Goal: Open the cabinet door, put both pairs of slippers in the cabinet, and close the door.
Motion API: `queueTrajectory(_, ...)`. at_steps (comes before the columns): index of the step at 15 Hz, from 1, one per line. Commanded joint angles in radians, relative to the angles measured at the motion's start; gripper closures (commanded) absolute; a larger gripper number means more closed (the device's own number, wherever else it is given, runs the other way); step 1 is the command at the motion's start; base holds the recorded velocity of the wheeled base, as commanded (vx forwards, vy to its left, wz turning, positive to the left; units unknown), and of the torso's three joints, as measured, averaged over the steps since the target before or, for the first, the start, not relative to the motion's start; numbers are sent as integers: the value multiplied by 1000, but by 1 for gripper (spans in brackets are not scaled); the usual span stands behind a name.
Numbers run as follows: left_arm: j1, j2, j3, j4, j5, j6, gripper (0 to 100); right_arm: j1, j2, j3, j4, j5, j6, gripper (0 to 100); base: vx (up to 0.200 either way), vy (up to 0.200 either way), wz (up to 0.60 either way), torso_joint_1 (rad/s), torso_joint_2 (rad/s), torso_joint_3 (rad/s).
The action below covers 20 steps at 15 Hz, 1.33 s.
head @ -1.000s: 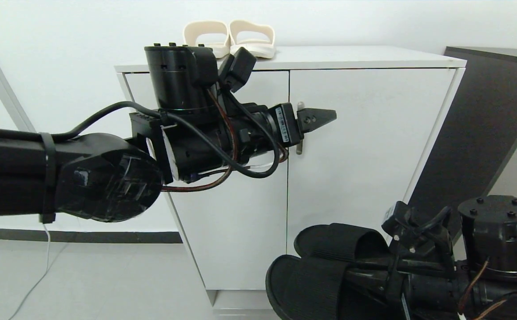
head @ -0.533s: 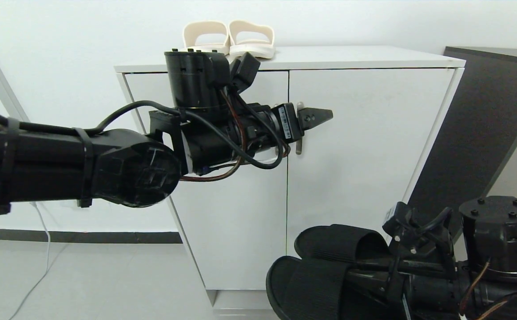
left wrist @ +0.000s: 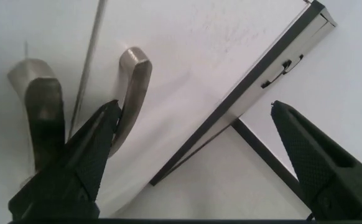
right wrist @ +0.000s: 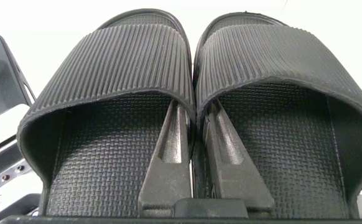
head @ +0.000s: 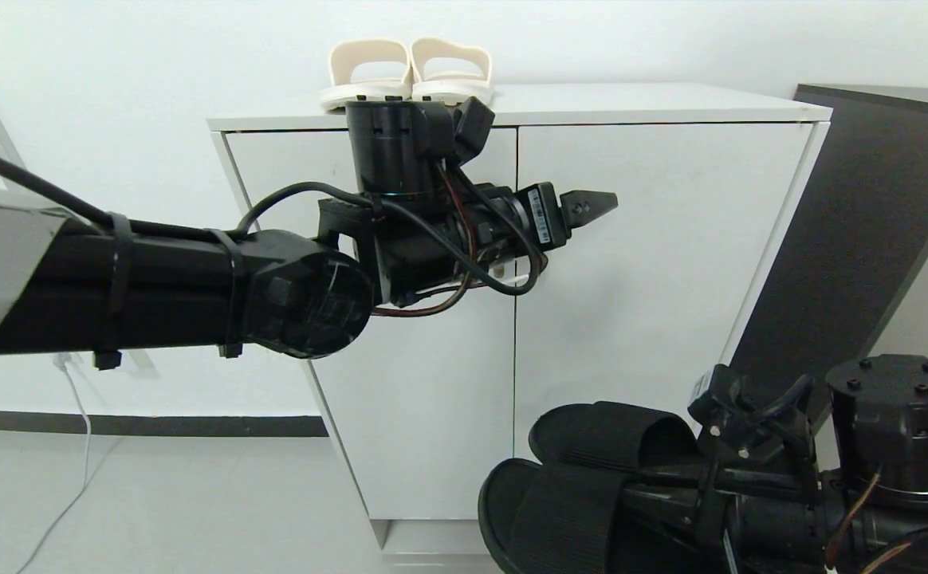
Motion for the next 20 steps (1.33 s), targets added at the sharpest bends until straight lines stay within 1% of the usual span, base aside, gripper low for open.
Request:
queueTrajectory(1,1,6,-1,4,2,-2,0,1,4,-1,0,1,-1,100,0,0,0,0,0,0)
queueTrajectory(2,1,3,2,6,4,-5,100,2,3,1,0,-1,-7,100,0,0,0,0,0,0)
queueTrajectory(5,-1,-34,31,6,1,-12,100,2,-4,19,0,5,-16,100,0,0,0,0,0,0)
queueTrajectory(7,-1,-71,72,4,-4,-15,100,4,-5,25,0,10,-16,100,0,0,0,0,0,0)
queueTrajectory(9,-2,-117,137,3,-7,-19,100,4,-10,33,0,42,-16,100,0,0,0,0,0,0)
queueTrajectory(11,-19,-181,200,1,-15,-19,100,5,-24,45,0,79,-18,100,0,0,0,0,0,0)
queueTrajectory(14,-56,-249,252,1,-15,-19,100,7,-43,70,1,137,-37,100,0,0,0,0,0,0)
queueTrajectory(17,-96,-304,322,-5,-13,-12,100,7,-43,88,1,142,-73,100,0,0,0,0,0,0)
queueTrajectory(20,-108,-372,379,-6,-15,-12,100,10,-43,97,1,156,-76,100,0,0,0,0,0,0)
